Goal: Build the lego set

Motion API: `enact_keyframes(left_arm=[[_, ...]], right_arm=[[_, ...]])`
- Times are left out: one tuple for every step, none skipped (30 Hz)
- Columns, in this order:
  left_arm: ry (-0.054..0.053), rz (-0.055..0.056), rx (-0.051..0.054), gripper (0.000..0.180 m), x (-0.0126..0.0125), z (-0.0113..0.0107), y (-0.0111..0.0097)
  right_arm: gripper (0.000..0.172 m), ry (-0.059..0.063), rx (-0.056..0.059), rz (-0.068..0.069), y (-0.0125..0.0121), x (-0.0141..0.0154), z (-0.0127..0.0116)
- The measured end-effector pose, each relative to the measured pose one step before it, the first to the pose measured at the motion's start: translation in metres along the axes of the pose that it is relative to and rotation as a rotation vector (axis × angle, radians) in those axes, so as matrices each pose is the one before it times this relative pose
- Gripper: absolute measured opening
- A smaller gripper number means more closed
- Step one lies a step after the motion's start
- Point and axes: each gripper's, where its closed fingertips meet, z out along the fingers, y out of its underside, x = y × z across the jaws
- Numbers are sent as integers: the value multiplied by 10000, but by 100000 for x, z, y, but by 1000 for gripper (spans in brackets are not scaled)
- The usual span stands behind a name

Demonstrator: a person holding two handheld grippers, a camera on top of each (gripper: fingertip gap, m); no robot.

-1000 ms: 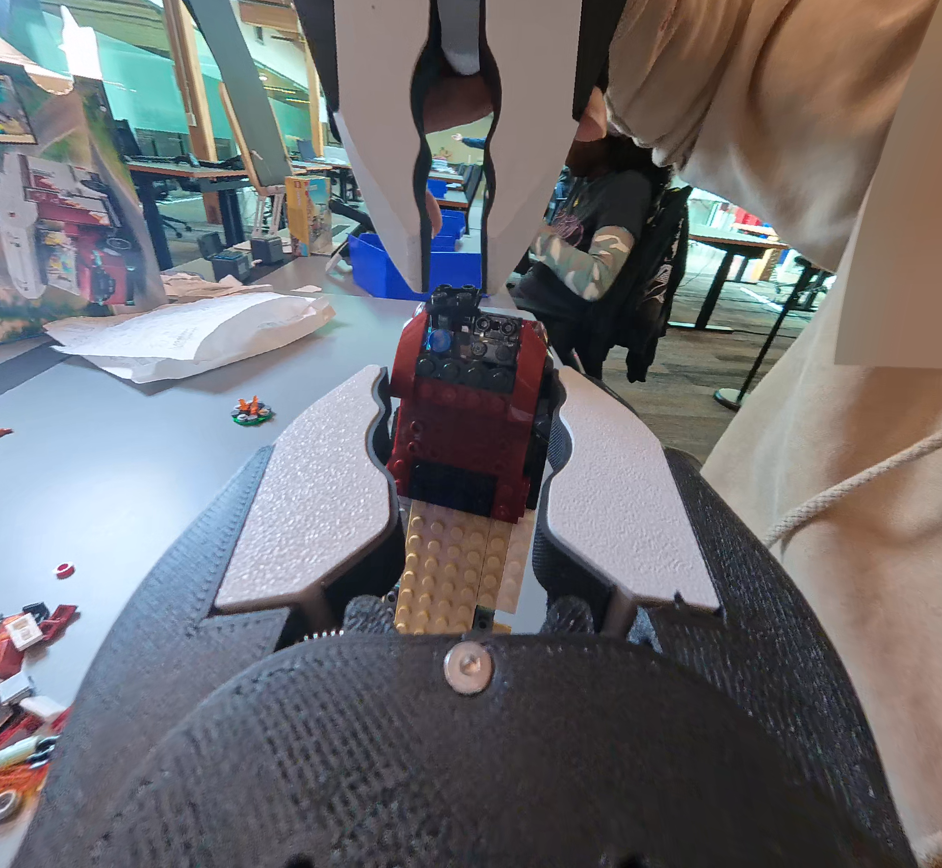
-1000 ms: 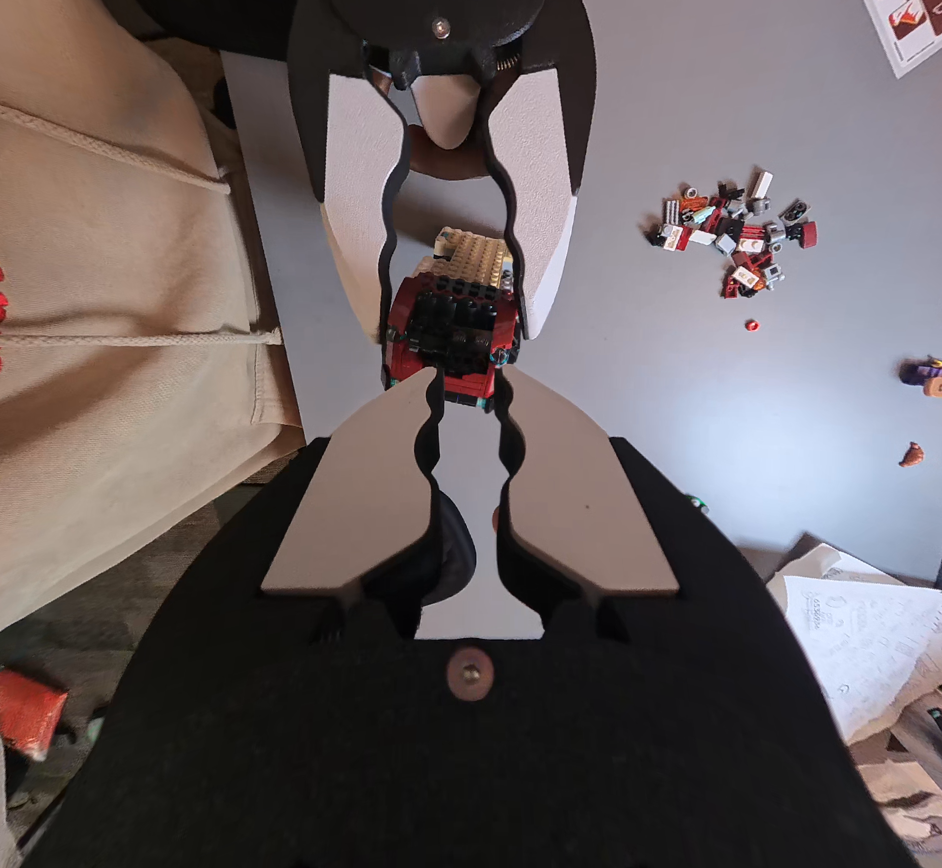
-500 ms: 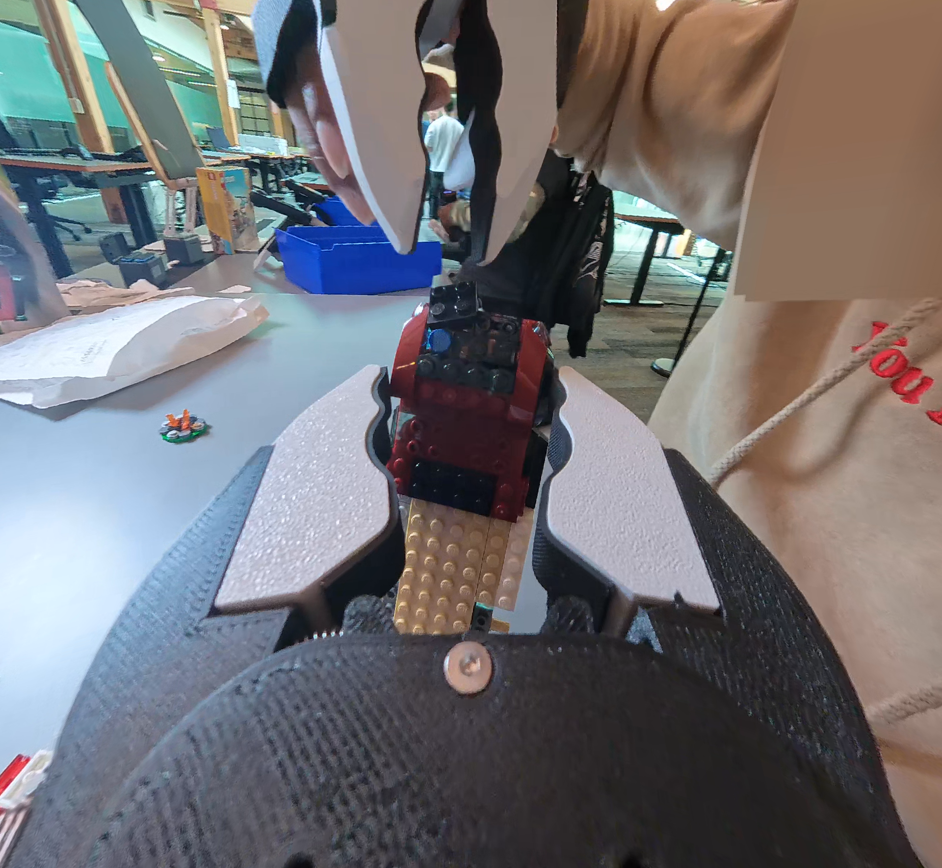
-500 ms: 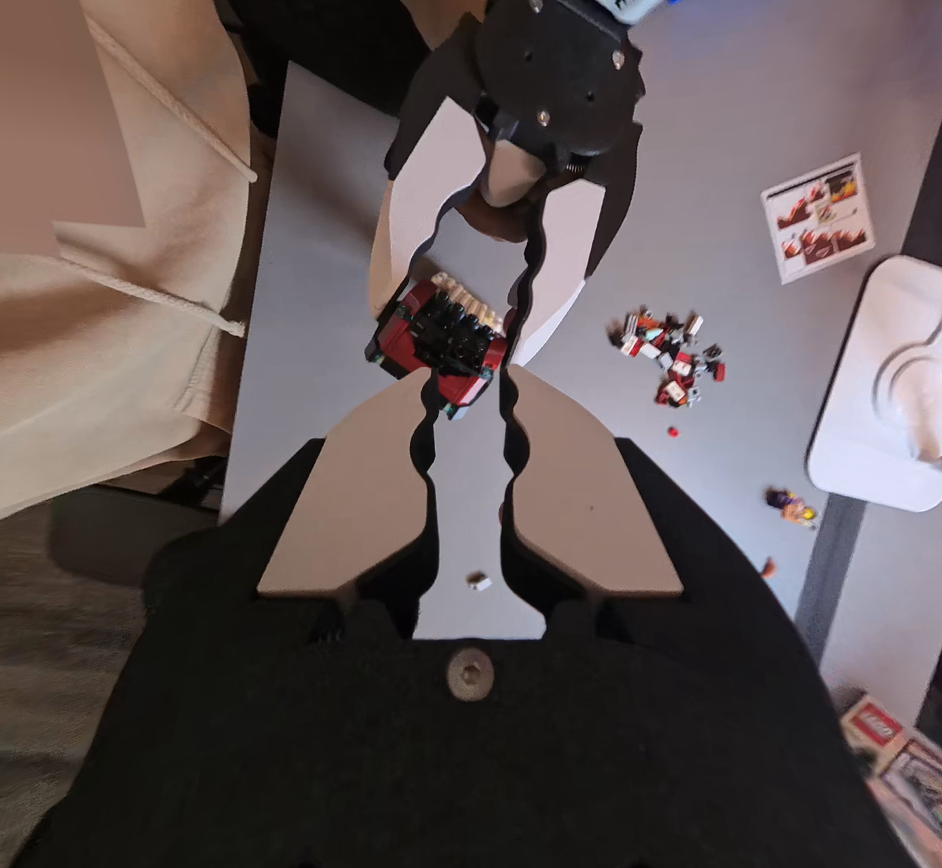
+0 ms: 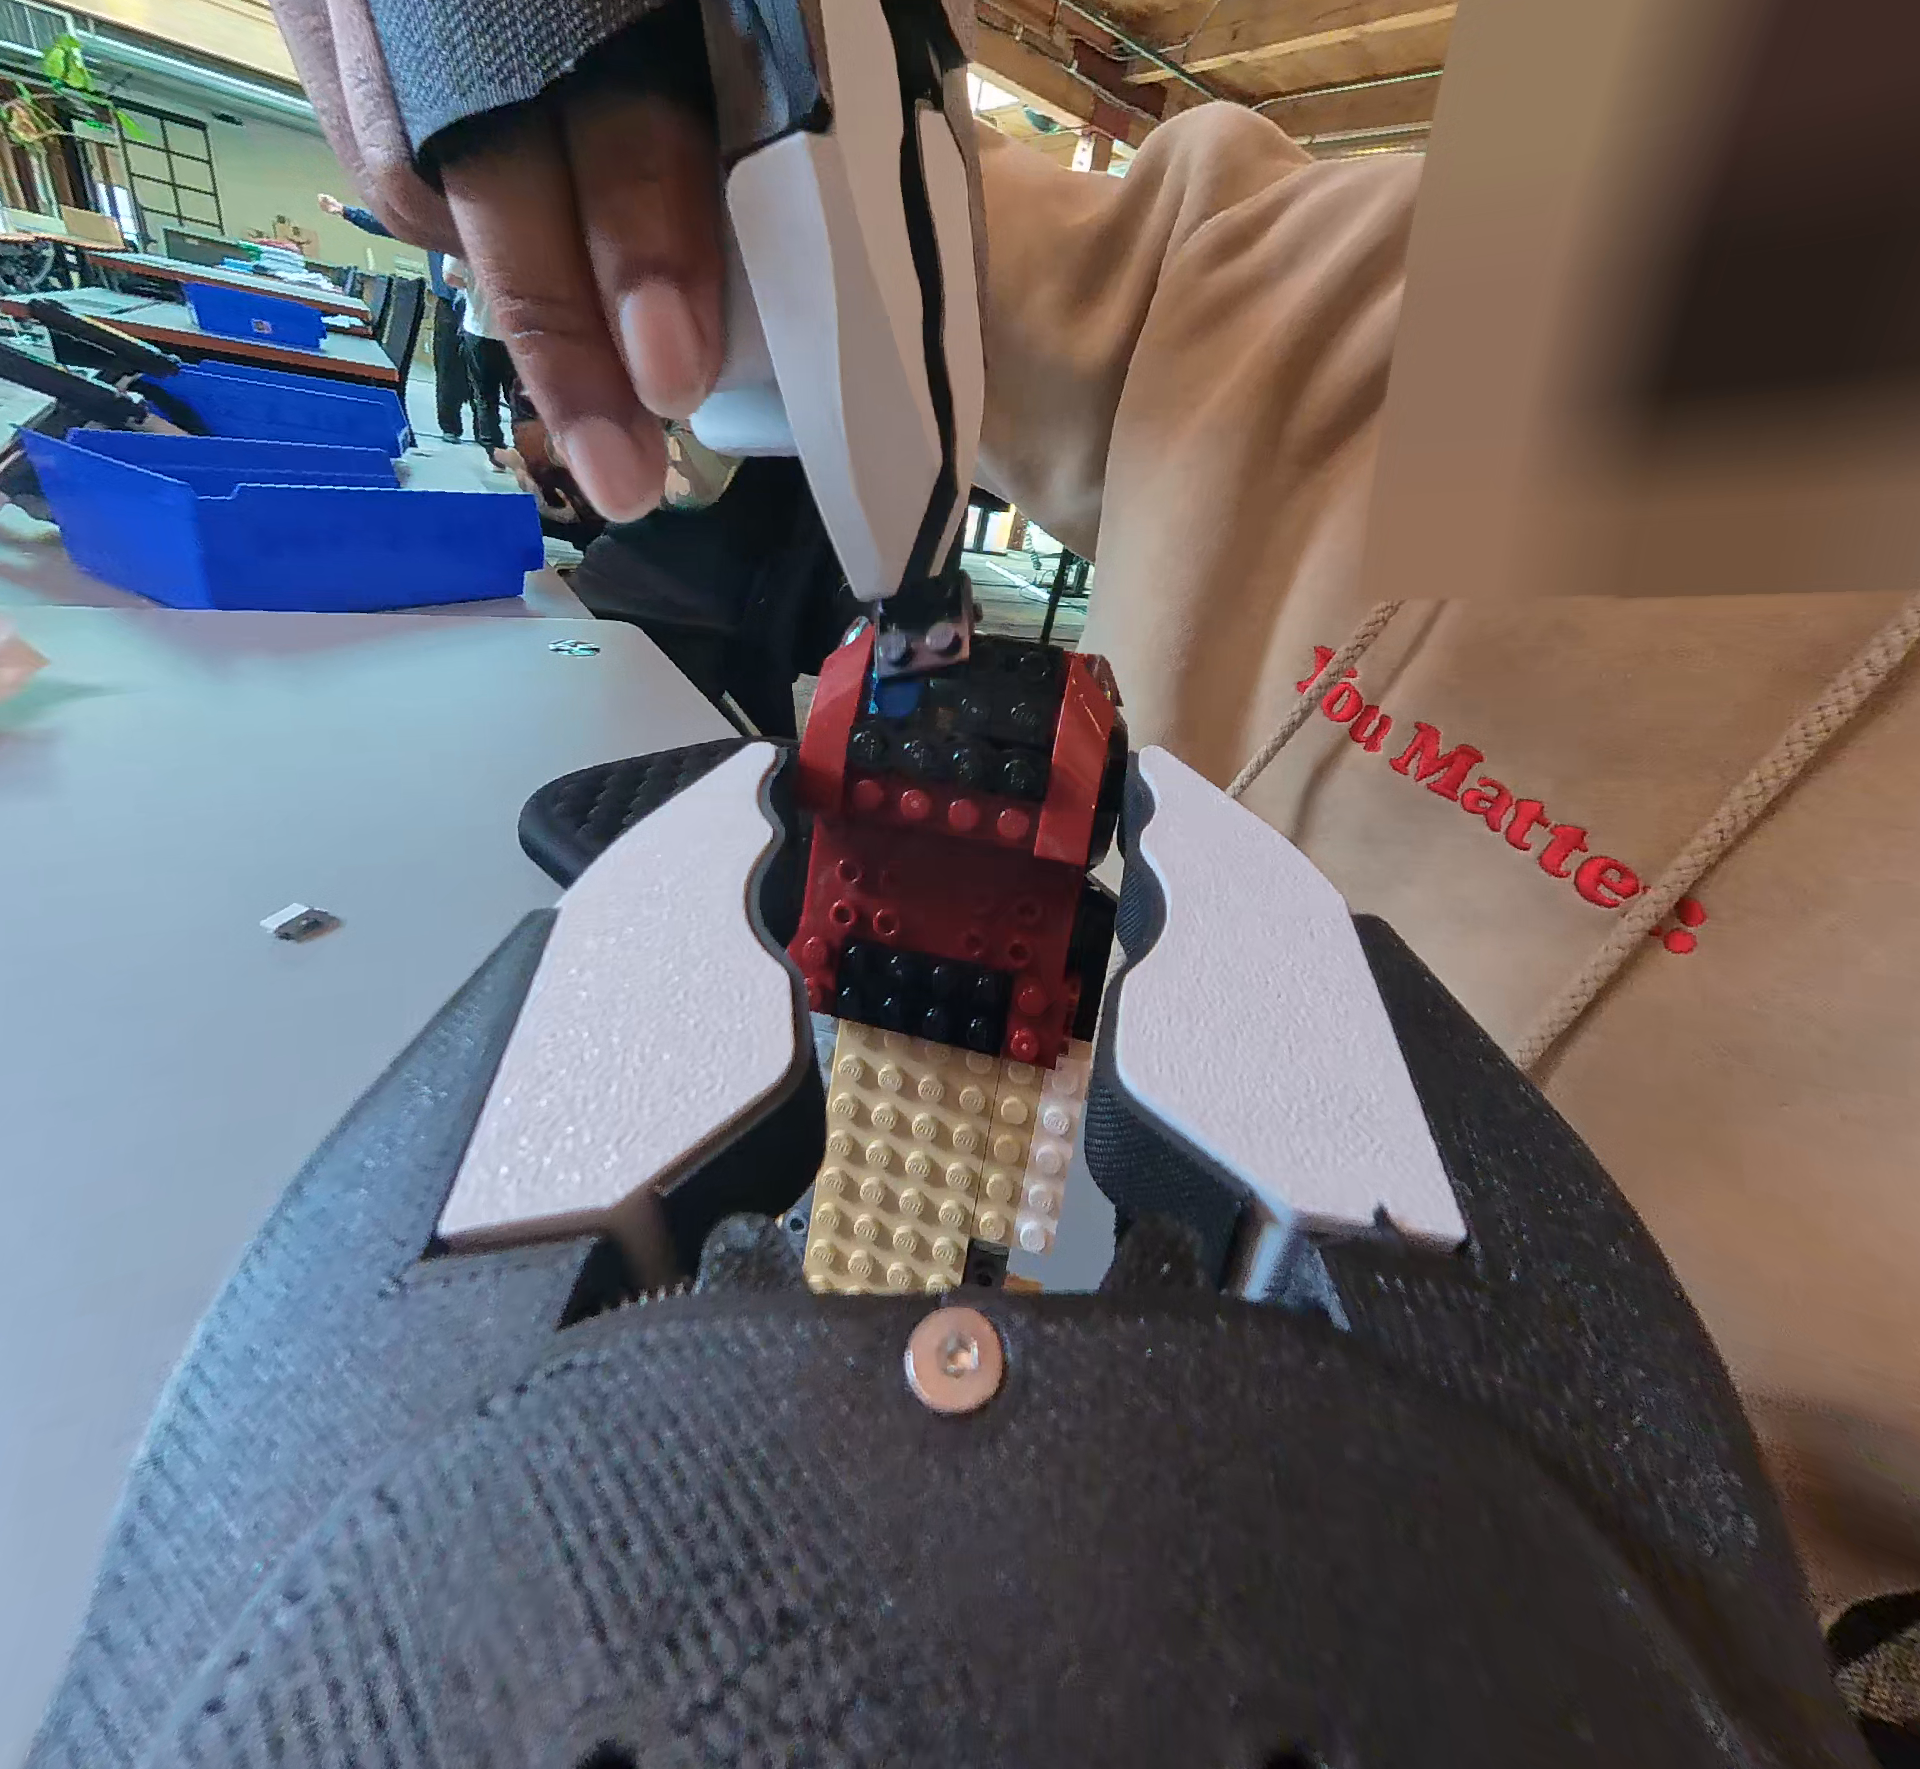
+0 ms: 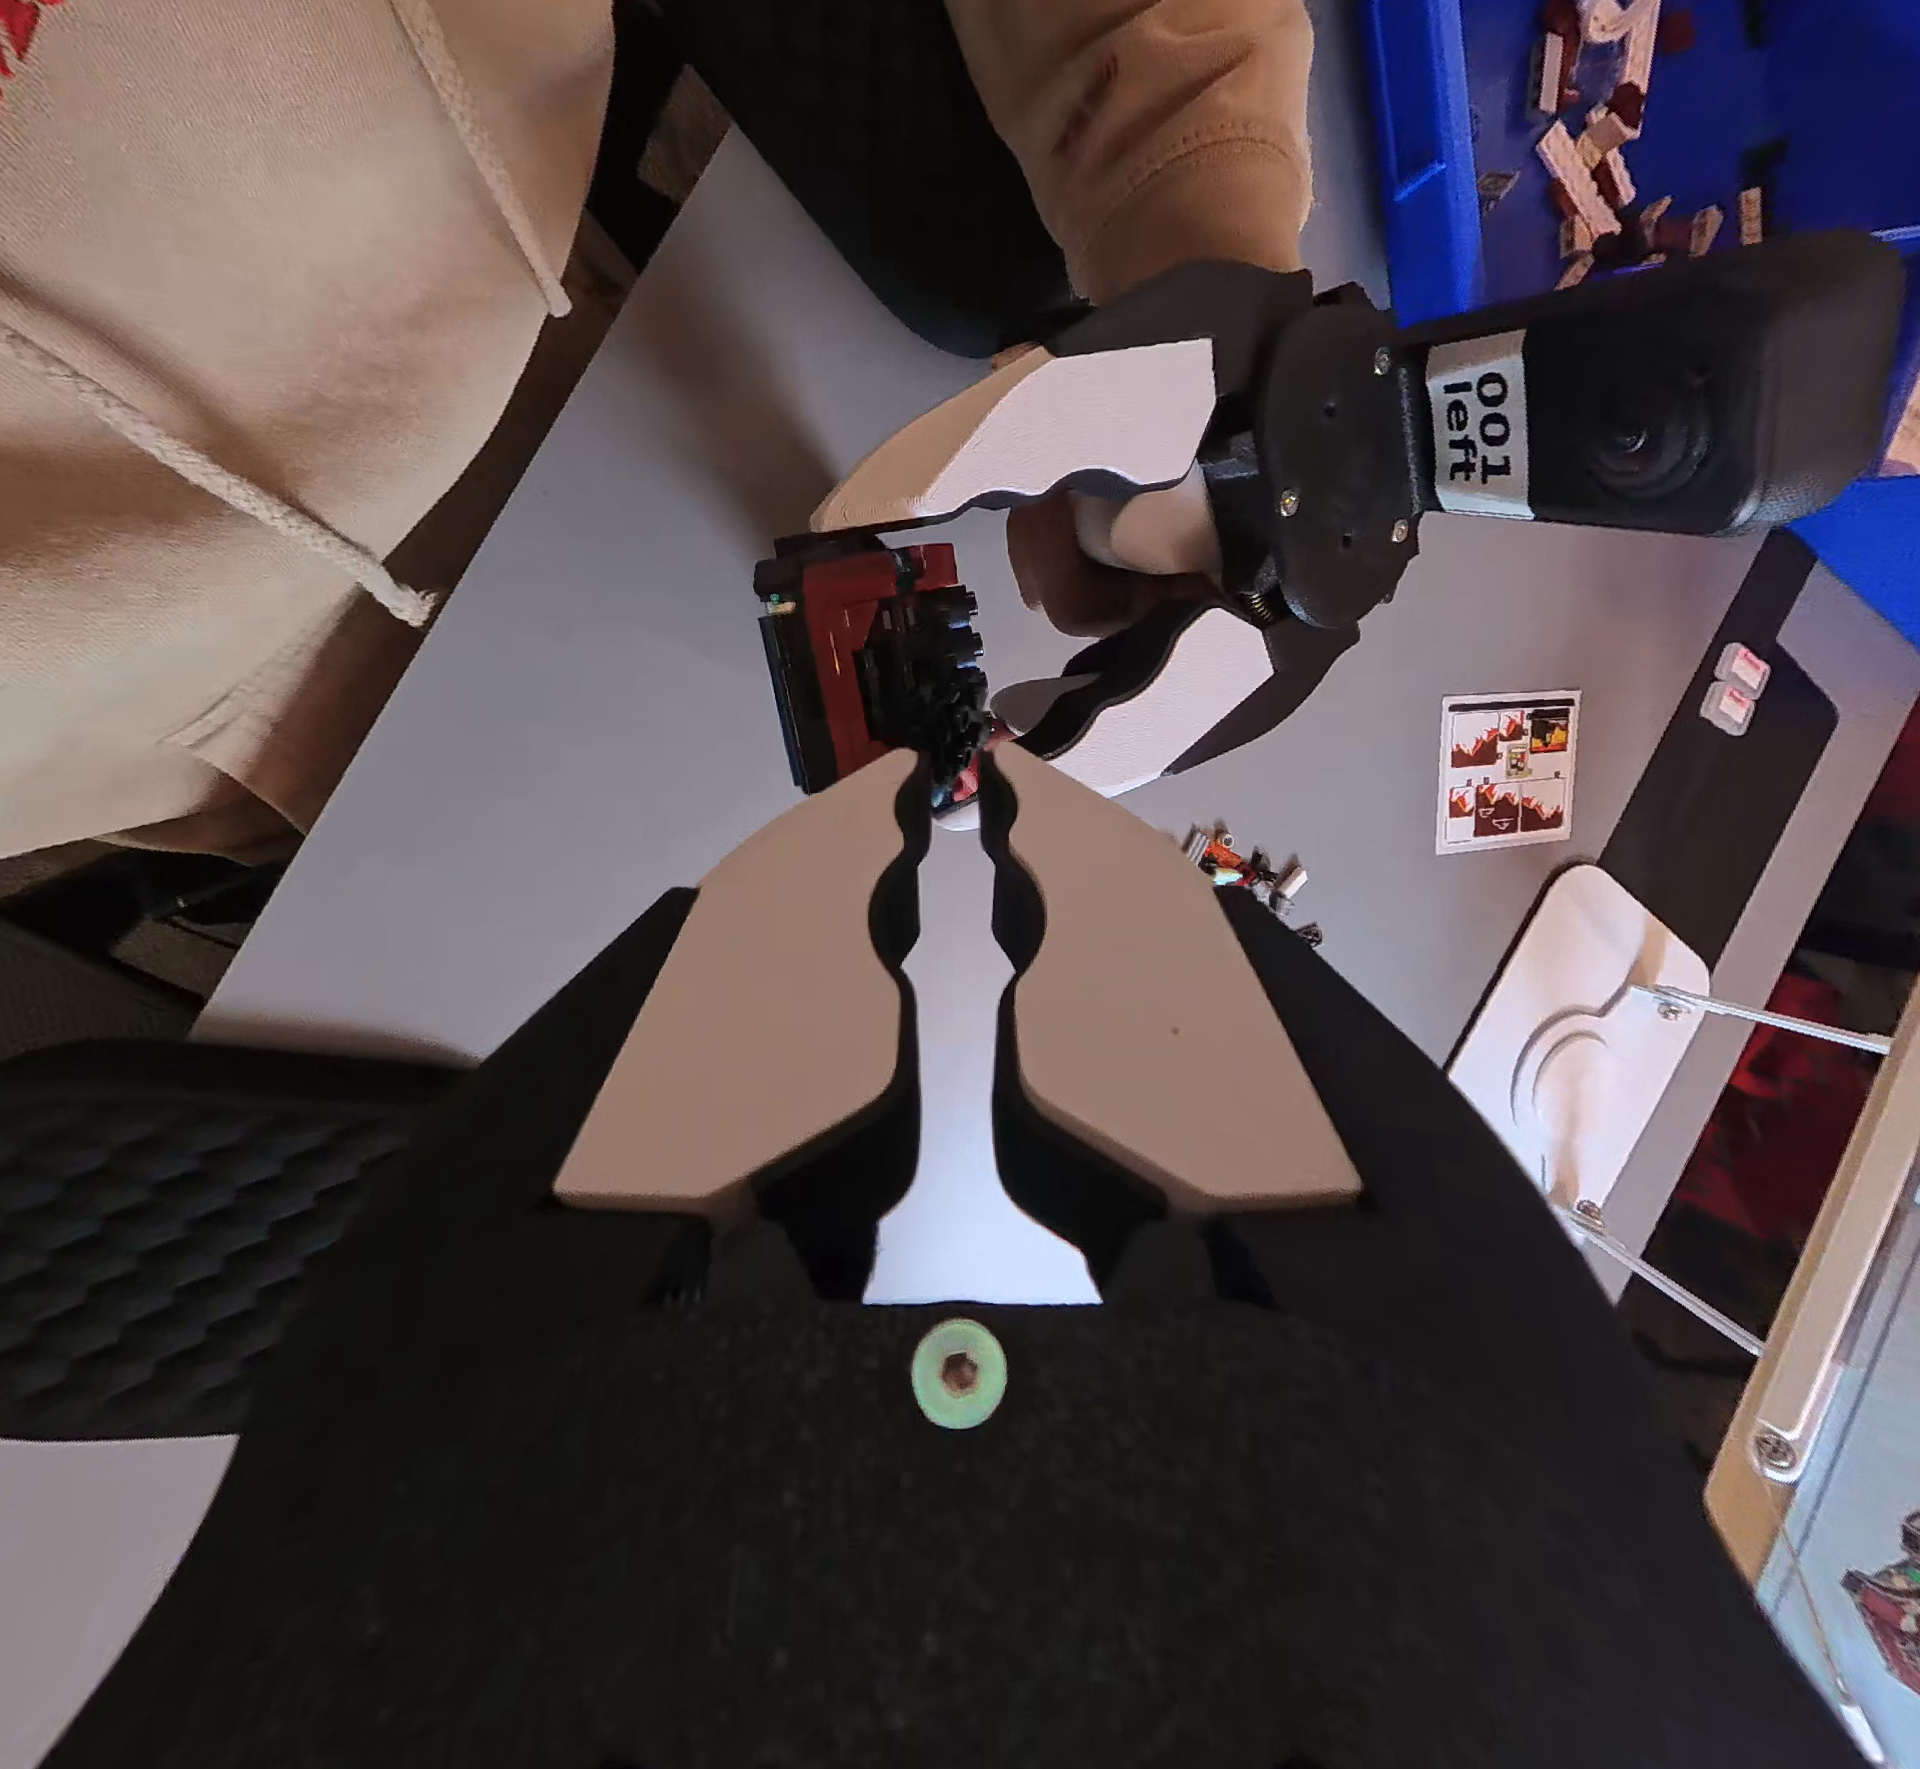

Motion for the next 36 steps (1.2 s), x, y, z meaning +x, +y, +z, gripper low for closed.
enact_keyframes(left_arm=[[-1, 10, -8, 60, 29, 0, 30], [18, 9, -4, 60, 72, 1, 6], [49, -20, -2, 60, 85, 13, -5], [42, -45, 6, 60, 33, 1, -9], [26, -38, -2, 60, 4, -7, 11], [13, -39, -21, 60, -14, 0, 48], [22, -27, -15, 60, 20, -14, 44], [23, -46, -26, 60, 21, 5, 59], [21, -63, -14, 60, 16, -5, 47], [17, -63, -7, 60, 4, -37, 43], [-1, -43, -14, 60, -1, -36, 49], [-9, -29, -12, 60, -8, -28, 30], [-4, -10, -13, 60, 17, -24, 30], [24, -8, 1, 60, 54, -13, 1], [15, -9, -42, 60, 50, 15, 55], [-5, -2, -30, 60, 20, 36, 52], [0, 20, 15, 60, 51, 21, -23], [24, -9, 1, 60, 65, 26, -22], [42, -16, -14, 60, 90, 35, 19], [26, -5, -7, 60, 55, 38, 29], [13, -15, -3, 60, 22, 18, 26], [20, -11, 9, 60, 28, -8, -5], [28, 2, -5, 60, 63, -1, 24], [28, 17, -35, 60, 64, 18, 70], [33, 26, -36, 60, 76, 25, 96], [27, -14, -9, 60, 22, 5, 70], [57, -58, 23, 60, 33, -38, 27], [74, -55, 51, 59, 54, -52, 7], [67, -46, 52, 59, 50, -23, -9], [40, -33, 39, 59, 22, -24, -19], [9, -30, 25, 59, -30, -17, -2], [-3, -30, -18, 59, -42, 0, 72], [-15, -12, -35, 59, -45, 26, 96], [-57, 11, -2, 59, -91, 39, 69], [-15, -23, 38, 59, -39, 8, -20], [5, -18, 19, 59, 0, -31, -36]], right_arm=[[6, -47, -30, 41, -86, 3, 15], [6, -65, -76, 37, -27, -1, -2], [6, -83, -100, 37, -7, -26, 7], [6, -95, -127, 38, -5, -12, 10], [5, -97, -171, 17, 31, -2, 16], [5, -112, -194, -7, 26, -12, 28], [5, -130, -197, -14, 3, -34, 17], [5, -124, -212, -19, -11, -20, 0], [5, -79, -201, -49, -29, 21, -9], [5, -73, -204, -56, -29, -2, -5], [5, -55, -236, -46, 16, 25, -14], [5, -64, -257, -39, 67, -13, 3], [5, -78, -242, -45, 66, -60, 36], [5, -74, -180, -38, 8, -85, 64], [5, -34, -168, -47, -6, -43, 53], [5, -1, -128, -48, -34, -23, 27], [5, -12, -121, -31, -3, -50, 63], [5, -17, -115, -28, 8, -64, 62], [5, -30, -71, -25, -37, -81, 39], [5, -29, -78, -16, -23, -76, 23], [5, 19, -84, -34, -2, -29, 21], [5, 44, -69, -61, -21, -23, 42], [5, 26, -52, -60, -30, -47, 51], [5, -19, -39, -46, -41, -107, 61], [5, -21, -33, -46, -48, -112, 74], [5, 22, -53, -64, -22, -74, 74], [6, 64, -49, -75, -10, -18, 63], [6, 65, -24, -56, -33, -6, 32], [6, 36, -3, -34, -33, -26, 20], [6, 25, 9, -32, -7, -28, 18], [6, 29, 2, -45, 33, -24, 49], [6, 23, 0, -30, 38, -32, 70], [6, 6, 6, -9, 47, -43, 79], [6, -2, 4, 25, 64, -31, 56], [6, 1, 35, 77, 34, 9, 13], [6, 20, 81, 109, -3, 57, -30]])
